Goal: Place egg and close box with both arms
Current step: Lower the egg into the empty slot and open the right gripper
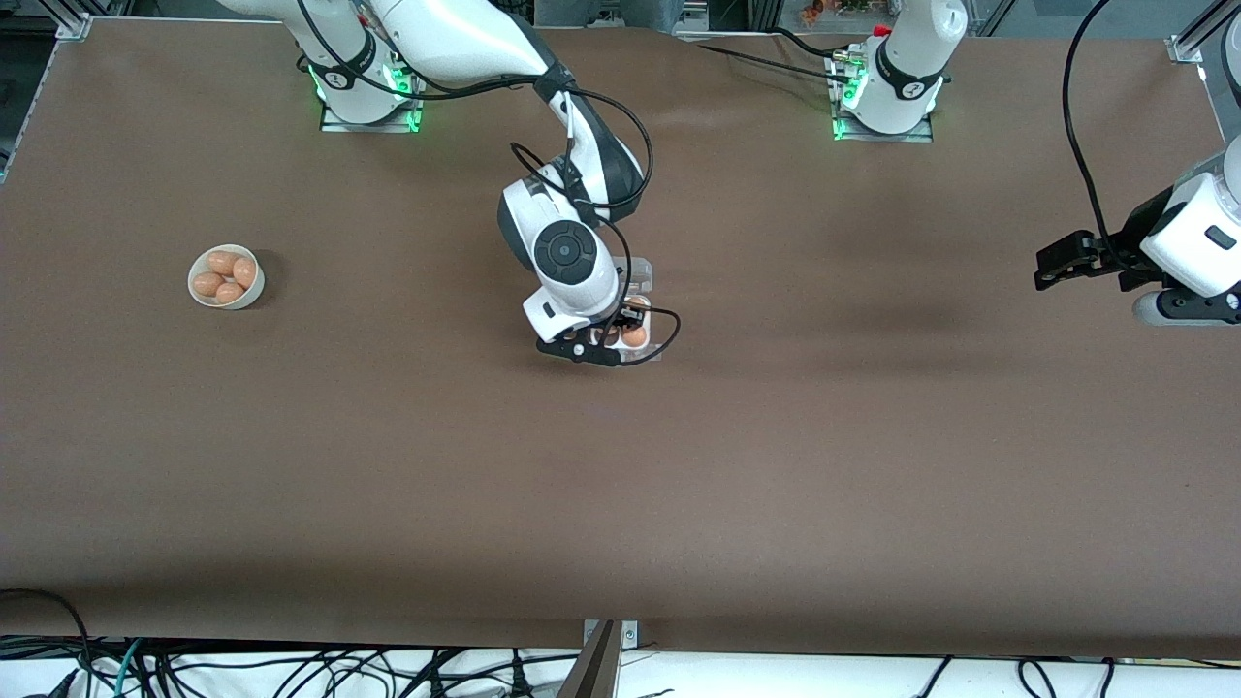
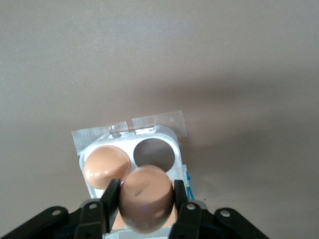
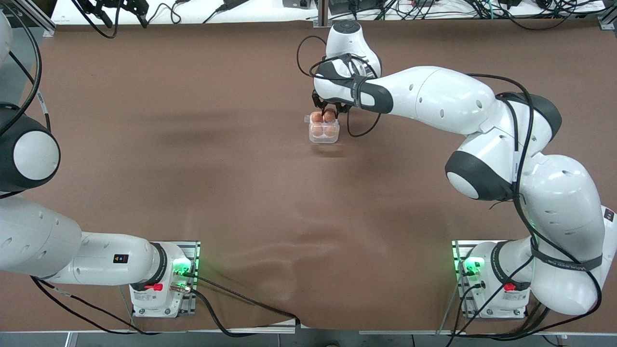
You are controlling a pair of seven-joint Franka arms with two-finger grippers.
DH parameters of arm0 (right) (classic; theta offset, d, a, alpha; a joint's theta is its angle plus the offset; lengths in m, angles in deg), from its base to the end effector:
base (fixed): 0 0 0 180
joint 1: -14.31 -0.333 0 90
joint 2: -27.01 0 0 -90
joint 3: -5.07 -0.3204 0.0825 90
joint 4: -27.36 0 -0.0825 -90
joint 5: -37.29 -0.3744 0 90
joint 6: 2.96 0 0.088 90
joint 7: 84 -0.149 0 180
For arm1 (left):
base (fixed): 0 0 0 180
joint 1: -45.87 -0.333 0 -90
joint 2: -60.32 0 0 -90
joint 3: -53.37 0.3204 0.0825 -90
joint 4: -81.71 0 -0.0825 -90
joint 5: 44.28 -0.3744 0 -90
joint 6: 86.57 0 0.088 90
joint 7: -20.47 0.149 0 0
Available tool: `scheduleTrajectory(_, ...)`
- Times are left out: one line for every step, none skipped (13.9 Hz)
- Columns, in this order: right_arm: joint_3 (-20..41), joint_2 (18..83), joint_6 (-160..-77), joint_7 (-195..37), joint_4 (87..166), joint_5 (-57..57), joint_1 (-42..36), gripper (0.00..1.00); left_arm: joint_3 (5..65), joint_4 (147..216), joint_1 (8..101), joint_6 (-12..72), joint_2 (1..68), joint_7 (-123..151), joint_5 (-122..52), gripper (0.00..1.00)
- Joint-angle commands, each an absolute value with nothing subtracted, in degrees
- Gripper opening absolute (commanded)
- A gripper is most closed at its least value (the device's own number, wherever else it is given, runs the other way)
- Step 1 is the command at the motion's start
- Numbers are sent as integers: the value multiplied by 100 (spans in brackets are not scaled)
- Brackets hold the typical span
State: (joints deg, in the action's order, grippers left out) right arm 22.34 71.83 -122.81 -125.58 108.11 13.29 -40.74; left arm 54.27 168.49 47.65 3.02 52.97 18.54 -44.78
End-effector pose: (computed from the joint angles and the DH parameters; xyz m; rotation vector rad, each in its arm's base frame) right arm 0.5209 0.4924 0.2122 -3.0446 0.3216 0.2077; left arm 0.5781 -0.0081 0.5401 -3.1264 -0.0281 0.1235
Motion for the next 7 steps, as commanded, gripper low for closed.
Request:
scheduleTrajectory(2159,7315,-12250,-12549,10620,1224,-4062,39,5416,16749,4780,202,5267,1818,-4559,100)
scheduleTrajectory(2159,7324,-12258,-12540,10620,1224,-4062,39,5407,16749,4789,202,5258,1809,-4559,100)
scheduleTrajectory(2159,7359,-12258,-12540,10620,1215,-4054,40,5407,16749,4789,202,5267,1809,-4559,100)
scheduleTrajectory(2159,7368,-12250,-12540,10620,1224,-4062,40,5407,16749,4789,202,5267,1809,-4559,100)
scheduleTrajectory(2159,7368,-12223,-12531,10628,1224,-4054,40,5407,16749,4789,202,5267,1809,-4559,100)
scheduleTrajectory(2150,7368,-12223,-12531,10620,1224,-4054,41,5407,16749,4789,202,5258,1809,-4559,100)
scheduleTrajectory(2159,7386,-12223,-12531,10628,1232,-4054,41,5407,16749,4789,202,5267,1809,-4559,100)
